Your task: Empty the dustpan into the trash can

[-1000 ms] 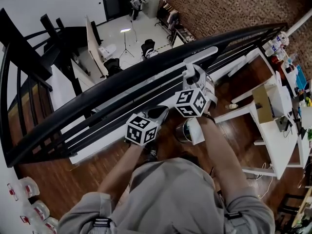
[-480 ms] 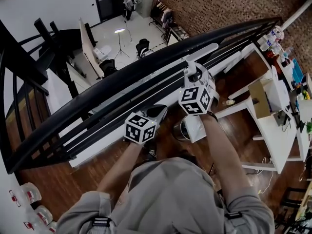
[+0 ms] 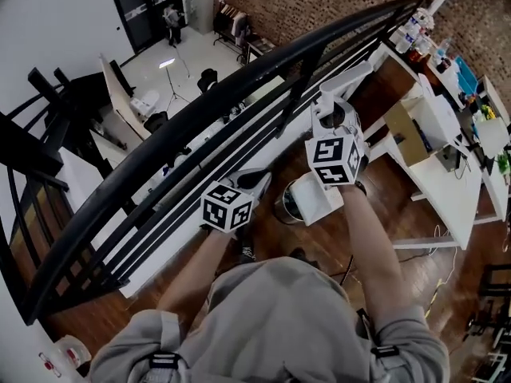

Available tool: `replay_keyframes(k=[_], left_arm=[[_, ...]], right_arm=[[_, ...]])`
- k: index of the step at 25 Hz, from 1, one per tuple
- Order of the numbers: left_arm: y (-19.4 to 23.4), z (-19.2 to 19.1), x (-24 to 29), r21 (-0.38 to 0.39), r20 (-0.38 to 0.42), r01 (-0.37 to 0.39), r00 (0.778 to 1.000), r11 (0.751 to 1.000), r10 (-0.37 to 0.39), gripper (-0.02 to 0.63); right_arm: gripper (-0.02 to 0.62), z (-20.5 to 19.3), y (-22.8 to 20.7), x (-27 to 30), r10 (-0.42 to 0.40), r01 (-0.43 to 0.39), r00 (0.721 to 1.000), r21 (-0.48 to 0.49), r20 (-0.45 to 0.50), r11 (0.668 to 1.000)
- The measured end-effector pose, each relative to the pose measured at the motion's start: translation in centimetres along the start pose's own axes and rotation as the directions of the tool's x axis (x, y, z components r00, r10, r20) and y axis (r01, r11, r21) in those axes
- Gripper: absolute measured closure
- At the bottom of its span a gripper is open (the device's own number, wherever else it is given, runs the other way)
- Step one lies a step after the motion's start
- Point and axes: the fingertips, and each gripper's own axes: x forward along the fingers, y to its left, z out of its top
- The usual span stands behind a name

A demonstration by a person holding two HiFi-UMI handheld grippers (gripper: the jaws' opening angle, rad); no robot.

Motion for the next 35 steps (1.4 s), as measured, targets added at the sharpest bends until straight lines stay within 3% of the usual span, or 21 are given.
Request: replay_keyframes(k=[4,7,10,13,17,25,35], left_arm=[[-3.6,0.6,3.6,0.043,-0.043,0.068,0.997,0.997,-0.067,0.603],[-6.8,0.6,6.5,0.076,-0.091,0.146,0.986,0.986,-0.139,0.603],[-10.0,0.7,9.8,0.097,-0.120,0.205,0.974,0.974,-0.193,0.603],[-13.8,0.4,13.2,0.128,-0.161,0.282,0.952,0.951,-0.261,0.603],[-18.9,-0.2,16.7,0.155,-0.209,0.360,0.922,0.920,-0.325,0.603],[-25.4,-3.0,19.7,0.160,-0.292,0.433,0.879,0.887,-0.377,0.603],[-29.7,-6.5,23.1,0.159,-0.373,0.444,0.854,0.882,-0.363,0.603]], right_arm=[[0.498,-3.4,-6.8,-4.2,-0.102,0.103,0.995,0.082,-0.017,0.991],[0.497,-7.3,-12.1,-8.6,-0.205,0.212,0.977,0.163,-0.062,0.964],[0.497,-11.6,-16.9,-12.7,-0.294,0.313,0.949,0.242,-0.112,0.919],[0.497,-15.8,-20.8,-17.8,-0.380,0.417,0.909,0.314,-0.175,0.853],[0.499,-19.5,-24.9,-23.7,-0.444,0.495,0.869,0.375,-0.220,0.784],[0.502,-24.2,-29.5,-32.4,-0.504,0.570,0.822,0.405,-0.265,0.715],[0.503,-36.3,-30.5,-38.2,-0.533,0.652,0.758,0.404,-0.375,0.642]])
